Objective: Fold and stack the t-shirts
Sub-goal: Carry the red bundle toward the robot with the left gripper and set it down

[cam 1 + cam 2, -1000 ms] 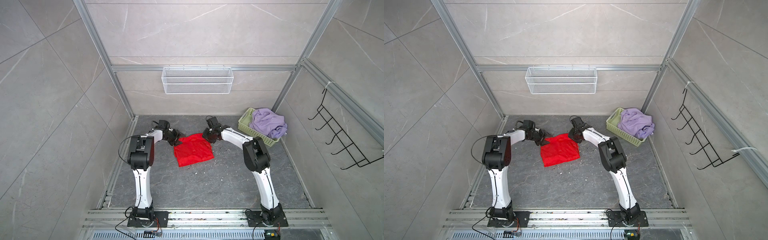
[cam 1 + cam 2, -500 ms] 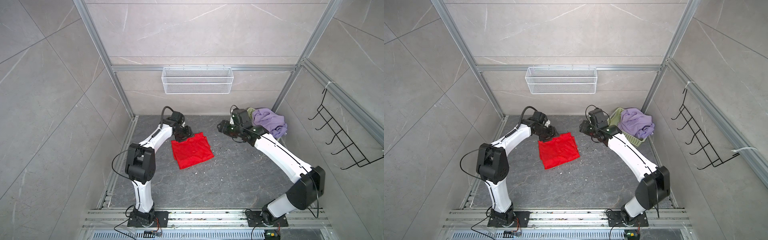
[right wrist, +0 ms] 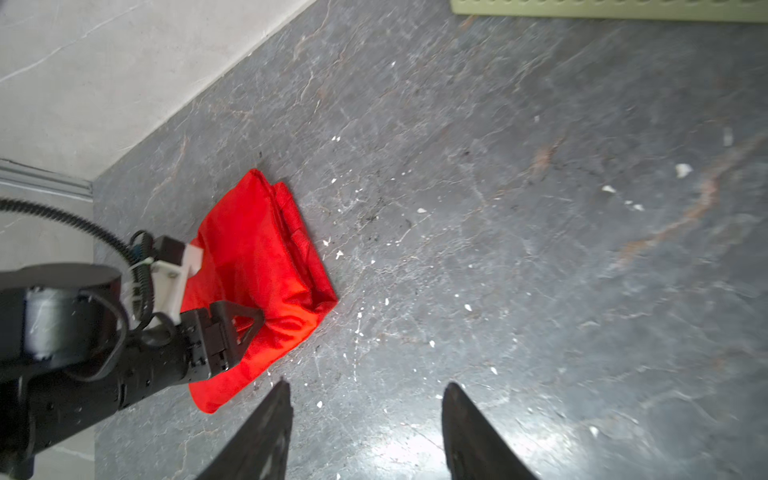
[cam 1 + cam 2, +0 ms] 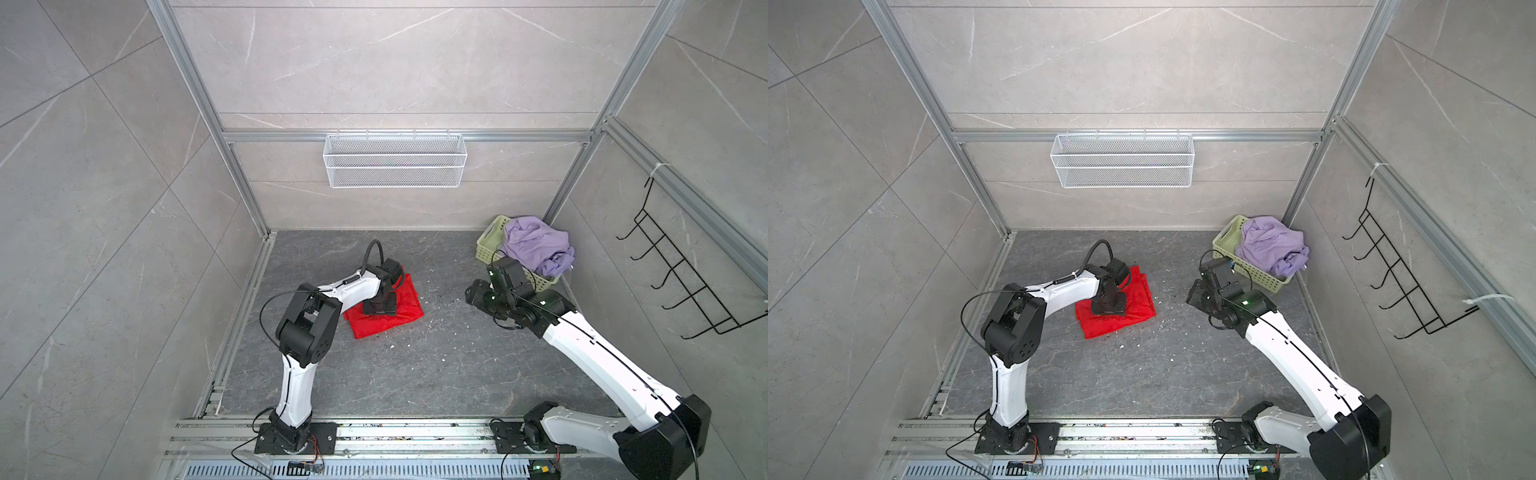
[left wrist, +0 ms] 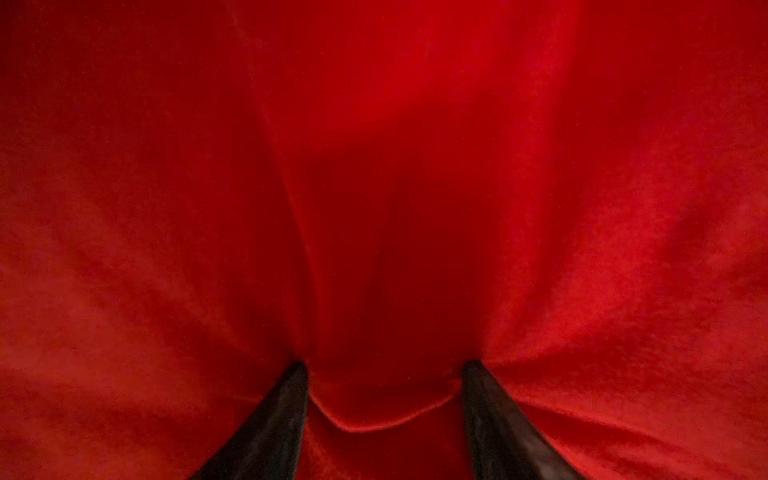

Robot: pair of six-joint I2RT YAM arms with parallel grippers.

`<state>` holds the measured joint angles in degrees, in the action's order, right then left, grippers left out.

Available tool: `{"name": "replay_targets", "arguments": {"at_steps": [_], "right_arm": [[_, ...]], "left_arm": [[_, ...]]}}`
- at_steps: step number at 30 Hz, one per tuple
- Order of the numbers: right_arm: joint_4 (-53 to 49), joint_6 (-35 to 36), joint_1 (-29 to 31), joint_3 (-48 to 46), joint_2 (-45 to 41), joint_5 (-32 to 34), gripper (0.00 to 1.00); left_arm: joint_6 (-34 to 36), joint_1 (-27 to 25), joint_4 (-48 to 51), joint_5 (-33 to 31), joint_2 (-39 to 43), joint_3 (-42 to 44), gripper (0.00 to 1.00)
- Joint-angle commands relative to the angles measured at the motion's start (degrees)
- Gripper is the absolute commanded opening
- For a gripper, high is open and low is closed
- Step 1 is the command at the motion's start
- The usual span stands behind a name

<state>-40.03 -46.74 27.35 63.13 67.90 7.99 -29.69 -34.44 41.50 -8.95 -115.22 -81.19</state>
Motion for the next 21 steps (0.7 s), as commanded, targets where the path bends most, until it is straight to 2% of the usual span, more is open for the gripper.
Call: {"name": "replay_targets", "arguments": {"at_steps": [1, 5, 9, 13, 16, 18, 21], "right_arm": [[-2.76, -0.76, -0.04, 0.54, -0.4, 2.75, 0.59], [-1.35, -1.17, -0.02, 1.06, 0.8, 1.24, 0.59], [-0.6, -0.49, -0.02, 2.46, 2.99, -0.31, 0.59], [-0.79, 0.81, -0.02, 4.63, 5.54, -1.87, 0.6], [-0.12, 1.04, -0.06, 4.85, 6.45, -2.58, 0.6], [0.58, 0.71, -0.02, 4.63, 6.8, -3.2, 0.6], [1.3, 0.02, -0.06, 3.99, 6.92, -3.94, 0.6]], "left_arm": [[2.39, 2.0, 7.49, -7.5, 1.94, 9.12, 0.62], [-1.65, 7.76, 7.91, -9.86, 10.69, 19.45, 0.62], [-2.21, 12.51, 7.71, -11.51, 21.11, 23.27, 0.62], [1.19, 12.52, 10.52, -11.95, 27.62, 19.65, 0.63], [1.05, 11.94, 8.15, -5.82, 32.31, 16.57, 0.64], [0.35, 11.97, 4.33, -1.23, 32.43, 15.19, 0.64], [-0.66, 11.77, 3.17, 0.66, 27.34, 11.54, 0.65]]}}
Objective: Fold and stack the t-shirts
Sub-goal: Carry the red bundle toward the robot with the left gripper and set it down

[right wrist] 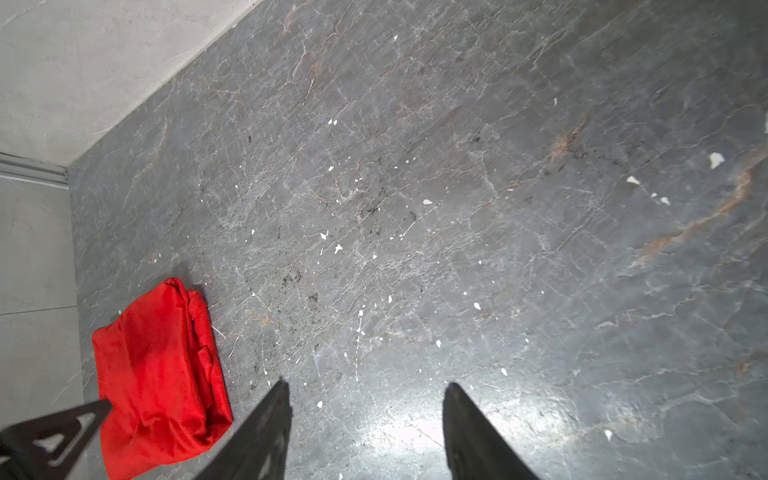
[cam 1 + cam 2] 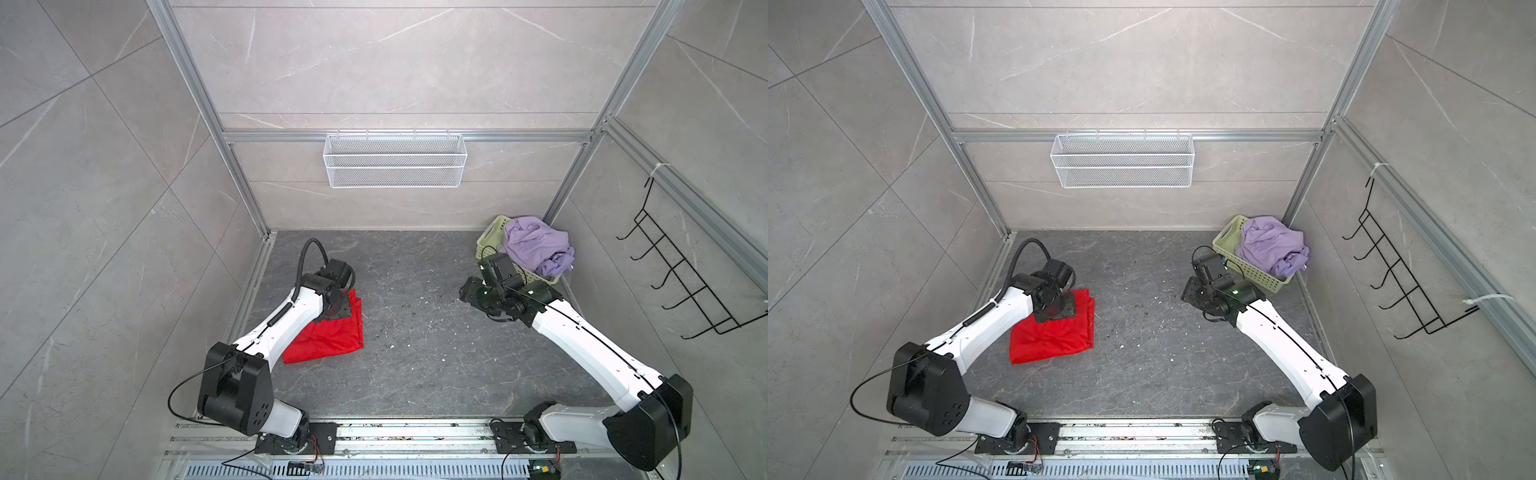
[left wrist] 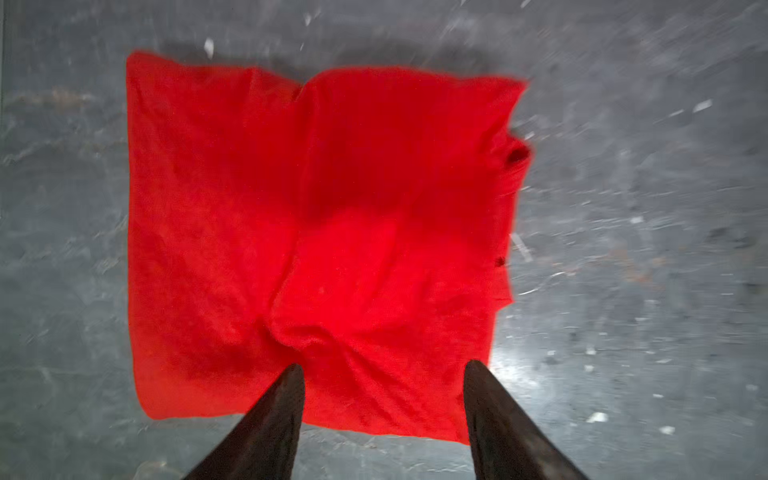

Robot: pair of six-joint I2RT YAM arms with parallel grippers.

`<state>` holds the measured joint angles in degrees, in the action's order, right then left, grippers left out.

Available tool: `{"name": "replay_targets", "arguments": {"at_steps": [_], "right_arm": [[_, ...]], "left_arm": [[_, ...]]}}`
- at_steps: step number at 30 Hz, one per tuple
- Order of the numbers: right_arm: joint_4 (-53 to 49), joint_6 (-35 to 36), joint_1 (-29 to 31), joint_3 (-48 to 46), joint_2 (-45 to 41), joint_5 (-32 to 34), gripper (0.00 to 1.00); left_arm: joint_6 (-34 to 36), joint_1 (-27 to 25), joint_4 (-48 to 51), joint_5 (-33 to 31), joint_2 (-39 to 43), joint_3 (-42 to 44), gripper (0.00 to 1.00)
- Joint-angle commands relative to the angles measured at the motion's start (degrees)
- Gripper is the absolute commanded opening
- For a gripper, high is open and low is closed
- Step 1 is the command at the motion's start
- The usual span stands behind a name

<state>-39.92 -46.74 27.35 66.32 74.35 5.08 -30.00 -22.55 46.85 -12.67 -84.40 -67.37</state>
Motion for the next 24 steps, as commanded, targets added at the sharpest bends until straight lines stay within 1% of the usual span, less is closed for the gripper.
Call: {"name": "replay_targets", "arguments": {"at_steps": [1, 3, 6, 11, 13, 15, 16, 17, 18, 19, 21, 24], "right_arm": [[1.35, -0.34, -0.03, 0.52, 0.46, -1.12, 0.6], [1.29, -0.55, -0.02, 0.38, 0.14, -1.0, 0.6], [0.87, -1.05, -0.02, -0.19, -0.82, 0.09, 0.6], [0.2, -2.51, -0.02, -1.79, -2.18, 2.3, 0.64], [-0.1, -3.02, -0.02, -2.07, -2.28, 2.98, 0.66], [-0.25, -3.51, -0.04, -2.19, -2.36, 3.6, 0.69], [-0.27, -3.69, -0.05, -2.13, -2.35, 3.94, 0.81], [-0.32, -3.71, -0.03, -1.95, -2.27, 4.29, 0.81], [-0.37, -3.71, -0.03, -1.76, -2.13, 4.63, 0.84], [-0.42, -3.56, -0.04, -1.48, -1.98, 4.99, 0.85], [-0.9, -3.01, -0.01, -0.5, -1.47, 5.59, 0.85], [-1.39, -1.97, -0.02, 0.94, -0.26, 5.88, 0.85]], "left_arm": [[-0.65, -0.43, -2.62, 5.0, -5.88, -3.69, 0.65], [-0.99, -2.03, -3.97, 6.44, -9.61, -5.61, 0.66], [-2.64, -4.54, -5.43, 7.1, -14.43, -7.73, 0.69], [-6.89, -4.87, -12.99, 14.91, -18.55, -5.41, 0.73], [-7.86, -4.82, -13.64, 15.47, -19.6, -4.49, 0.75], [-8.26, -4.84, -12.05, 14.27, -20.34, -3.77, 0.75], [-8.47, -4.82, -11.43, 13.64, -20.39, -3.03, 0.76], [-8.82, -4.73, -10.51, 12.5, -20.22, -2.1, 0.79], [-9.31, -4.44, -10.13, 11.66, -19.83, -0.87, 0.82], [-9.58, -3.82, -10.52, 11.84, -19.11, 0.96, 0.82], [-10.32, -1.91, -11.6, 12.77, -17.66, 4.88, 0.82], [-10.57, 2.04, -11.76, 12.33, -15.03, 10.27, 0.82]]}}
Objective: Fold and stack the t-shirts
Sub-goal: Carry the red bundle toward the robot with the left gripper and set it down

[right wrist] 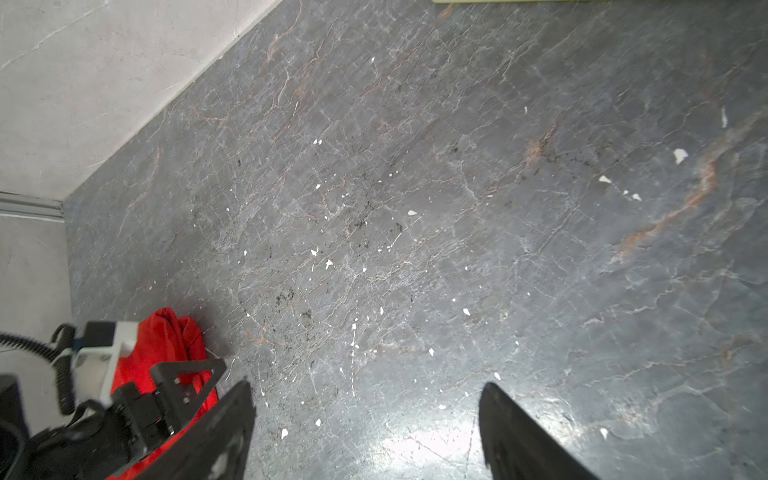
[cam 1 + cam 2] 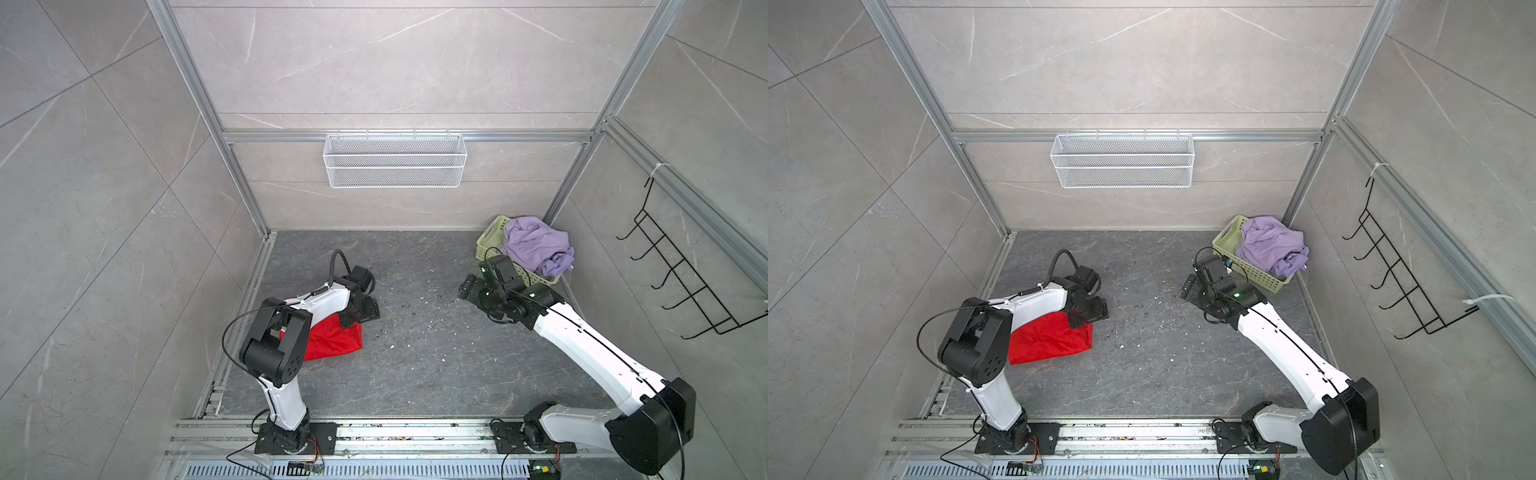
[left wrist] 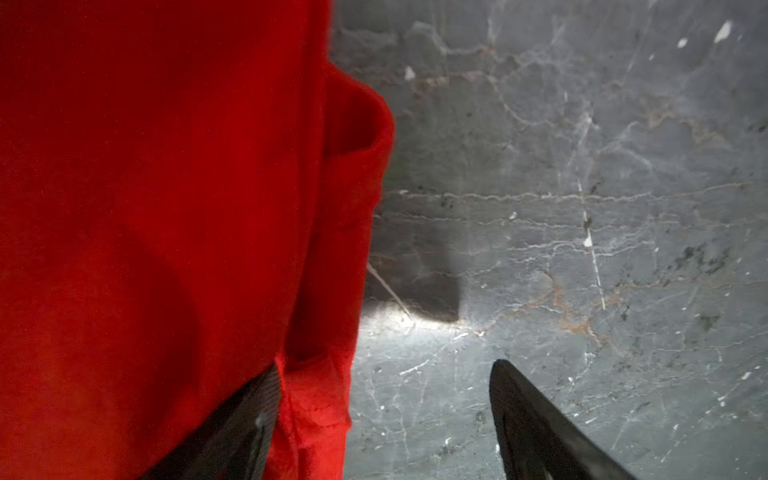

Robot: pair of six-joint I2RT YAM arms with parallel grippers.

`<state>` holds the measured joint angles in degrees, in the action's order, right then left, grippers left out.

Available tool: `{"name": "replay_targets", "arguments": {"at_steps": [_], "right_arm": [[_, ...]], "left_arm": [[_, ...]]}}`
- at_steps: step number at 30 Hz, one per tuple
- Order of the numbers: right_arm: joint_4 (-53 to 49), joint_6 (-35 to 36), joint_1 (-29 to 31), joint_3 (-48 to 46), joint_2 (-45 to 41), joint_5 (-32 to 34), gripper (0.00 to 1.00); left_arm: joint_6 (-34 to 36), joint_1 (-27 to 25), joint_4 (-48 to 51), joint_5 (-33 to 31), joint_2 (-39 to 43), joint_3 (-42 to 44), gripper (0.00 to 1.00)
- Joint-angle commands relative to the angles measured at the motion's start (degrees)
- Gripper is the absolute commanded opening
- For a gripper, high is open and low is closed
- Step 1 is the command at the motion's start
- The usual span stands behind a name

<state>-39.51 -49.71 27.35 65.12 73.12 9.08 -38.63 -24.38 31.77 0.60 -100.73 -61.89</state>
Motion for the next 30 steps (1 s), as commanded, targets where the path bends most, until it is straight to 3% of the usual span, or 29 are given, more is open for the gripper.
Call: {"name": "replay_targets", "arguments": {"at_steps": [1, 9, 16, 22, 26, 30], "right_arm": [[-1.74, 1.26, -0.02, 2.57, 1.43, 1.78, 0.85], [0.22, 1.89, 0.02, 4.37, 4.76, 0.24, 0.85], [0.87, 2.23, -0.01, 5.39, 7.33, -1.25, 0.85], [1.35, 2.17, -0.01, 5.54, 7.86, -2.13, 0.85], [2.14, 1.51, -0.02, 5.08, 7.76, -2.65, 0.85], [2.52, 0.56, -0.03, 3.79, 6.91, -2.53, 0.85]], "left_arm": [[-1.94, 5.67, 3.3, -0.96, 2.45, 6.49, 0.83], [-0.49, 19.71, 3.0, 0.73, 14.55, 18.69, 0.83], [-0.71, 20.25, 6.73, -0.81, 20.26, 18.76, 0.83], [2.96, 20.4, 6.52, 2.58, 25.67, 9.04, 0.84], [7.54, 21.66, 10.35, 0.55, 21.32, -0.78, 0.85], [8.34, 26.45, 8.39, 2.04, 16.1, -2.49, 0.85]]}}
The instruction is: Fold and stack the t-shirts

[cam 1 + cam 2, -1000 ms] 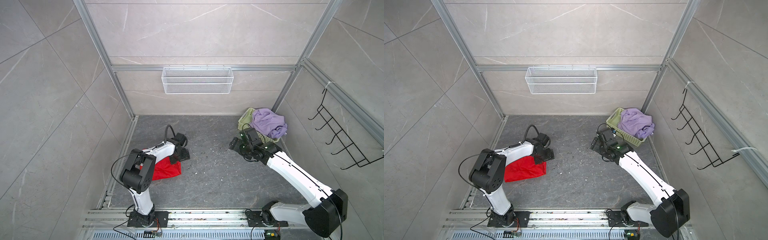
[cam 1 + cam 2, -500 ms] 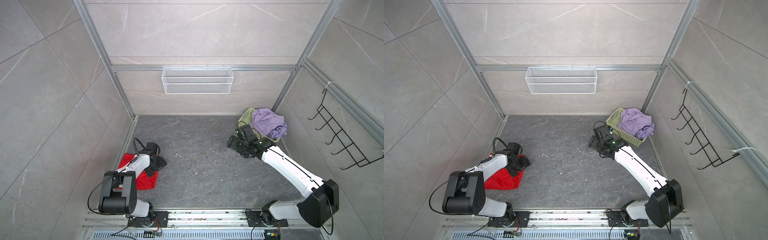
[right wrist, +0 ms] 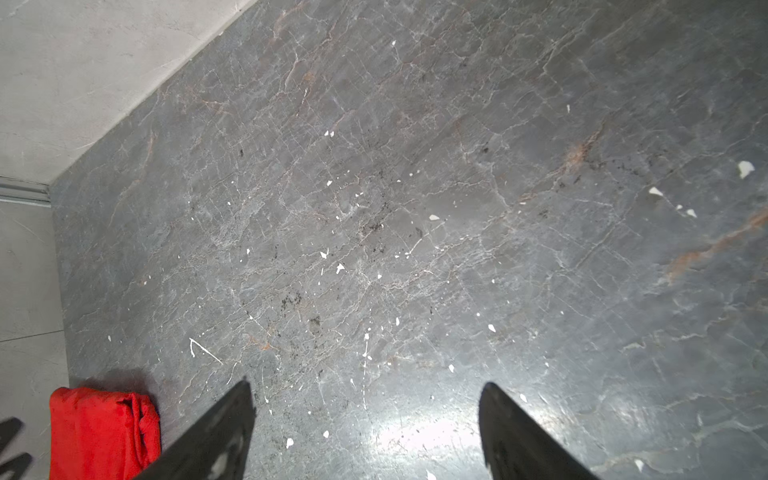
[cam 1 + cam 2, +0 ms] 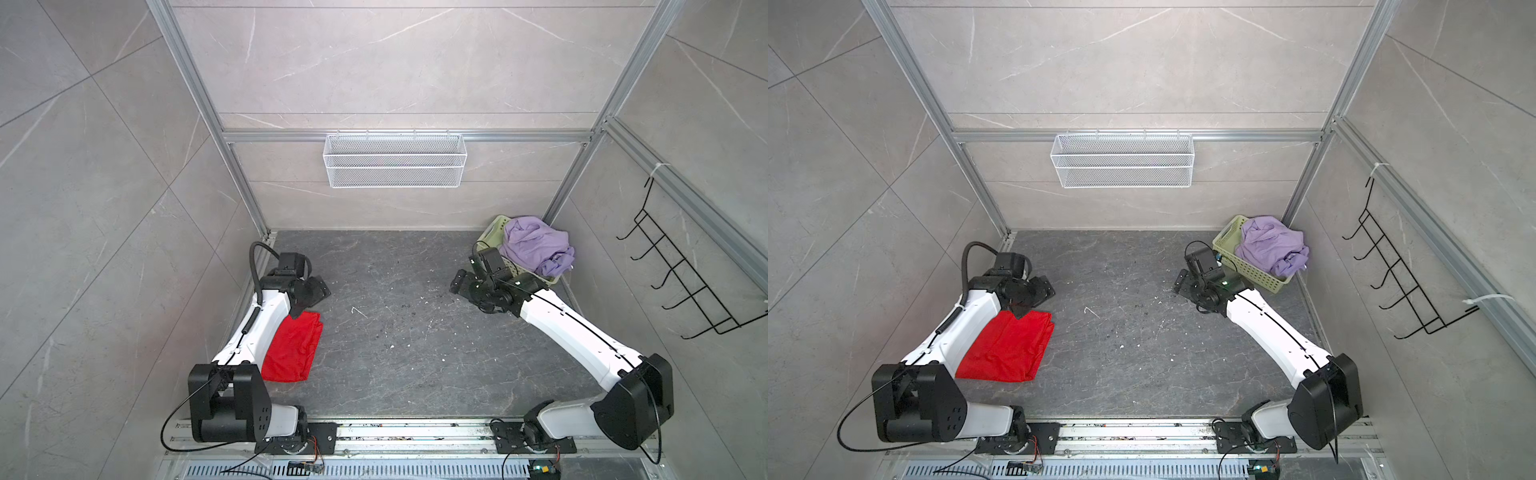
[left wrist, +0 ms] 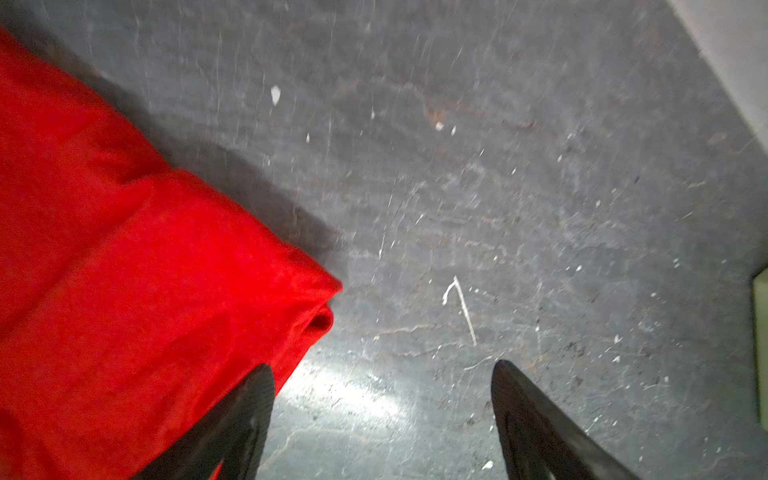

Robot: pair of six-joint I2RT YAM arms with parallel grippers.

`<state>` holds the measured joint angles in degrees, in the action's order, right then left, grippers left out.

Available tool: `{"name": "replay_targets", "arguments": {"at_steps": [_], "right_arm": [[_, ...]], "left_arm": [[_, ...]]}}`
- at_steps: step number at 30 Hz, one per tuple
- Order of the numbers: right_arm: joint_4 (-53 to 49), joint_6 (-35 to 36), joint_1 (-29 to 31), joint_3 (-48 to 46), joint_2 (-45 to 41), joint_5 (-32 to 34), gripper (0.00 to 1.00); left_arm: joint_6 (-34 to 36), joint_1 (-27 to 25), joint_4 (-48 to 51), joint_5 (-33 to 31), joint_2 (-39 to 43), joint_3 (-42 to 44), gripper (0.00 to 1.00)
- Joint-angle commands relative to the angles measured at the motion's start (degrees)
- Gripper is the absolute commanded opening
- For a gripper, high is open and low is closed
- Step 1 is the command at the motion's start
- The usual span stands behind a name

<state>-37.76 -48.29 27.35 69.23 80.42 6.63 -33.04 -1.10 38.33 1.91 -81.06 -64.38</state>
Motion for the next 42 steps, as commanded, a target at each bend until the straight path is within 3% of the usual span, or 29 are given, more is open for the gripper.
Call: {"name": "replay_targets", "arguments": {"at_steps": [1, 7, 13, 31, 42], "right_arm": [[0.9, -1.08, -0.01, -0.82, -0.89, 0.02, 0.85], [0.62, -2.27, -0.02, -2.58, -2.08, 0.24, 0.85], [0.3, -3.56, -0.02, -4.09, -3.25, 1.07, 0.85], [-0.64, -3.39, -0.03, -2.9, -1.56, 0.58, 0.85], [-0.92, -3.28, -0.02, -3.94, -2.14, 1.36, 0.85]], "left_arm": [[2.42, 5.02, 0.26, 2.73, -4.91, 0.21, 0.85], [-0.17, 11.2, -5.43, 5.4, -12.83, 0.96, 0.85], [-4.44, 16.47, -8.54, 5.44, -14.87, 5.89, 0.84], [-5.44, 27.85, -11.25, 6.13, -7.45, 21.87, 0.84], [-3.81, 28.17, -9.64, 4.59, -4.95, 23.35, 0.83]]}}
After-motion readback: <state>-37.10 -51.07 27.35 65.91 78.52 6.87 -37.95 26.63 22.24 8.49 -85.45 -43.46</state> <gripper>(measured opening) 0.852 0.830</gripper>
